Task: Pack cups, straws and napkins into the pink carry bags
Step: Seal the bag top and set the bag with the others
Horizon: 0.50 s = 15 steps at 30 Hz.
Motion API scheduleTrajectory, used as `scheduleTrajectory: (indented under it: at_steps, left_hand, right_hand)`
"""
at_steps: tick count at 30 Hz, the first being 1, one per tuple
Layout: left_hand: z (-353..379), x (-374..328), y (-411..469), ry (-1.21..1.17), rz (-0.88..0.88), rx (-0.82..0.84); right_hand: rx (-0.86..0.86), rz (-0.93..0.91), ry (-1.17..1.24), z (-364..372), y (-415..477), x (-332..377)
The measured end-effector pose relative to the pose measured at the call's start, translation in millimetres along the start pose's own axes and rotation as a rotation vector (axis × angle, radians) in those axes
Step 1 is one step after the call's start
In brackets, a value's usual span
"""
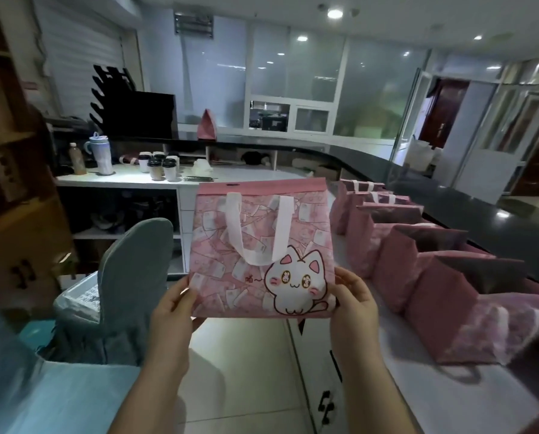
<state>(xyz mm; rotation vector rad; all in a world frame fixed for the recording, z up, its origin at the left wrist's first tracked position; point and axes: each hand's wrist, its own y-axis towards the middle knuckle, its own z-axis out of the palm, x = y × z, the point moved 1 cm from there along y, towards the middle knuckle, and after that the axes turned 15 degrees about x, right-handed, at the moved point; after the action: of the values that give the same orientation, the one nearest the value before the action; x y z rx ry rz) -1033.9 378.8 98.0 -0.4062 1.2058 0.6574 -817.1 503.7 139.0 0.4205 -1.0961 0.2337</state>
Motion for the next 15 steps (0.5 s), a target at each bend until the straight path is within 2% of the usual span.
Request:
scheduleTrajectory:
  at_steps: [12, 15]
  left_hand:
    - [62, 13, 234, -0.018, 0.009, -0.163]
    - [64, 26, 284, -0.058, -0.007, -0.225]
  right_hand:
    - [0.27, 0.026, 0.016, -6, 286, -55]
    - [0.28, 0.061, 0.024, -7, 342, -85]
